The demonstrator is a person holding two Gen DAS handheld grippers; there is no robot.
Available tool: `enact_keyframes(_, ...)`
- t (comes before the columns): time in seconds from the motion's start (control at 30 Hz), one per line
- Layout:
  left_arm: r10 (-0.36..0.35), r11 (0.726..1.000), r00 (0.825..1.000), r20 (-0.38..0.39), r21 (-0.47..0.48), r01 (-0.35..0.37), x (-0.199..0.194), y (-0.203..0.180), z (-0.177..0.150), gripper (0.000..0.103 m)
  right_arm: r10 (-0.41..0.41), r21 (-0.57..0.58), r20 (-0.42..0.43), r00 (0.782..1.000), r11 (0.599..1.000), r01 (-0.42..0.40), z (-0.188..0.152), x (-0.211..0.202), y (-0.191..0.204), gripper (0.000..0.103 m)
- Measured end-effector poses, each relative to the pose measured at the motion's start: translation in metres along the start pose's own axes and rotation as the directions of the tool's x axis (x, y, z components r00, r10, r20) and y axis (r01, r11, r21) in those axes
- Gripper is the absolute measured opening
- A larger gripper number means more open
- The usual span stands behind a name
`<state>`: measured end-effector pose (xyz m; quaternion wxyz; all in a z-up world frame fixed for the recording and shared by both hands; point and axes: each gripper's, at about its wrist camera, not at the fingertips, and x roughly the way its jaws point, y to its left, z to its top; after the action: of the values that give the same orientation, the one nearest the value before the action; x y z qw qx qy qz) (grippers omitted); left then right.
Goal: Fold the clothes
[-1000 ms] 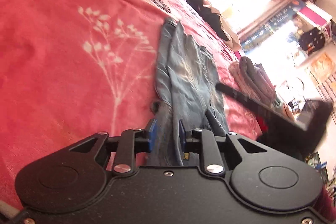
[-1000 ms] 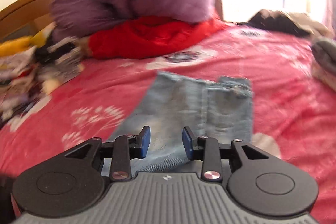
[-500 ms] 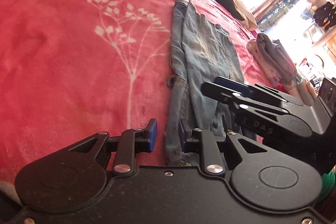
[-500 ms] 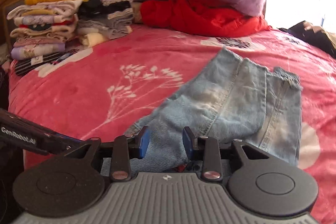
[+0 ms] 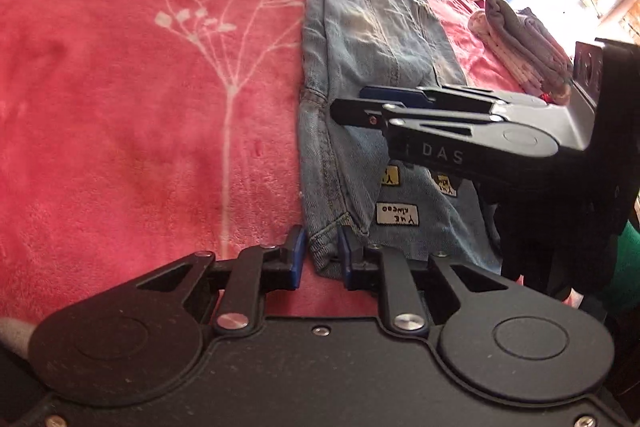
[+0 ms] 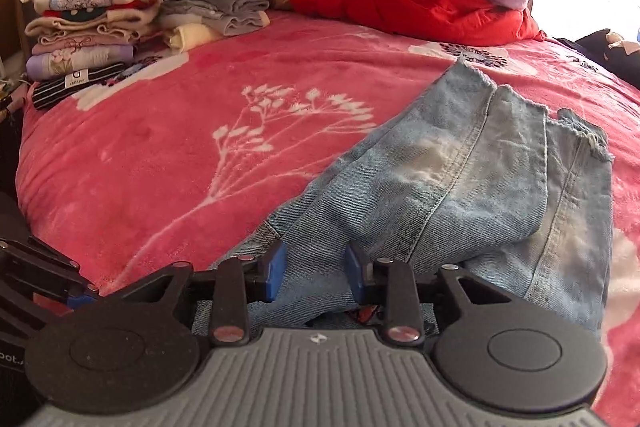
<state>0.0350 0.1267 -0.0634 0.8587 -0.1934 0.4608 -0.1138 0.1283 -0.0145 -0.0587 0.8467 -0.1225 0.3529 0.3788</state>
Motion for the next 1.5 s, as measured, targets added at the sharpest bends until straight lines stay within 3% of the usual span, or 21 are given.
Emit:
enact_keyframes(0.13, -0.004, 1.000, 0.993, 0.114, 0.016, 0.002, -0.020, -0.007, 0.003, 0.017, 0.005, 0.021, -0.007, 1.000, 1.000, -0.004, 0.002, 0.000, -0.002, 0.033)
enact_keyframes(0.27, -0.033, 0.995, 0.993, 0.117, 0.102, 0.021, -0.017, -0.020, 0.002, 0.019, 0.000, 0.021, -0.018, 1.000, 1.000, 0.000, 0.004, -0.002, -0.001, 0.033)
enact_keyframes(0.33, 0.011, 0.983, 0.994, 0.113, 0.180, -0.032, -0.009, -0.031, 0.001, 0.020, 0.004, 0.033, -0.016, 1.000, 0.999, -0.003, 0.004, -0.002, -0.001, 0.033)
enact_keyframes(0.4, 0.023, 0.979, 0.996, 0.090, 0.200, -0.041, 0.000, -0.032, 0.002, 0.020, 0.008, 0.040, -0.015, 1.000, 0.999, -0.007, 0.004, -0.002, -0.002, 0.033)
enact_keyframes(0.47, 0.000, 0.989, 0.998, 0.070, 0.151, -0.010, 0.005, -0.024, 0.004, 0.017, 0.010, 0.043, -0.014, 1.000, 0.999, -0.009, 0.004, -0.002, -0.003, 0.033)
enact_keyframes(0.53, -0.064, 0.998, 0.997, 0.045, 0.009, 0.064, 0.008, -0.005, 0.008, 0.016, 0.012, 0.048, -0.012, 1.000, 0.999, -0.011, 0.003, -0.002, -0.004, 0.033)
enact_keyframes(0.63, -0.142, 0.974, 0.989, 0.027, -0.174, 0.145, 0.011, 0.018, 0.008, 0.013, 0.013, 0.051, -0.011, 1.000, 0.999, -0.012, 0.003, -0.002, -0.005, 0.033)
enact_keyframes(0.73, -0.173, 0.946, 0.985, 0.027, -0.274, 0.174, 0.011, 0.027, 0.005, 0.012, 0.010, 0.048, -0.010, 1.000, 0.999, -0.009, 0.003, -0.001, -0.005, 0.033)
enact_keyframes(0.9, -0.186, 0.926, 0.982, 0.018, -0.332, 0.181, 0.011, 0.032, 0.005, 0.012, 0.001, 0.083, 0.024, 1.000, 0.997, -0.003, 0.004, -0.007, -0.008, 0.031)
enact_keyframes(0.97, -0.194, 0.916, 0.981, 0.016, -0.355, 0.187, 0.011, 0.034, 0.005, 0.013, -0.039, 0.085, 0.083, 0.996, 0.996, 0.032, 0.005, -0.017, -0.008, 0.033)
enact_keyframes(1.07, -0.203, 0.907, 0.979, 0.011, -0.374, 0.192, 0.011, 0.037, 0.006, 0.013, -0.011, 0.043, 0.139, 0.990, 0.999, 0.005, 0.005, -0.034, -0.004, 0.032)
enact_keyframes(1.2, -0.201, 0.908, 0.980, 0.005, -0.374, 0.188, 0.010, 0.036, 0.006, 0.013, 0.017, -0.155, 0.083, 0.996, 0.988, -0.004, -0.004, -0.038, 0.021, 0.031)
enact_keyframes(1.3, -0.196, 0.912, 0.981, 0.002, -0.367, 0.183, 0.010, 0.035, 0.006, 0.013, -0.039, -0.286, 0.011, 0.999, 0.957, 0.040, -0.018, -0.018, 0.038, 0.030)
enact_keyframes(1.5, -0.206, 0.913, 0.979, 0.002, -0.361, 0.193, 0.008, 0.036, 0.004, 0.013, -0.061, -0.328, 0.028, 0.998, 0.942, 0.067, -0.017, -0.014, 0.040, 0.038)
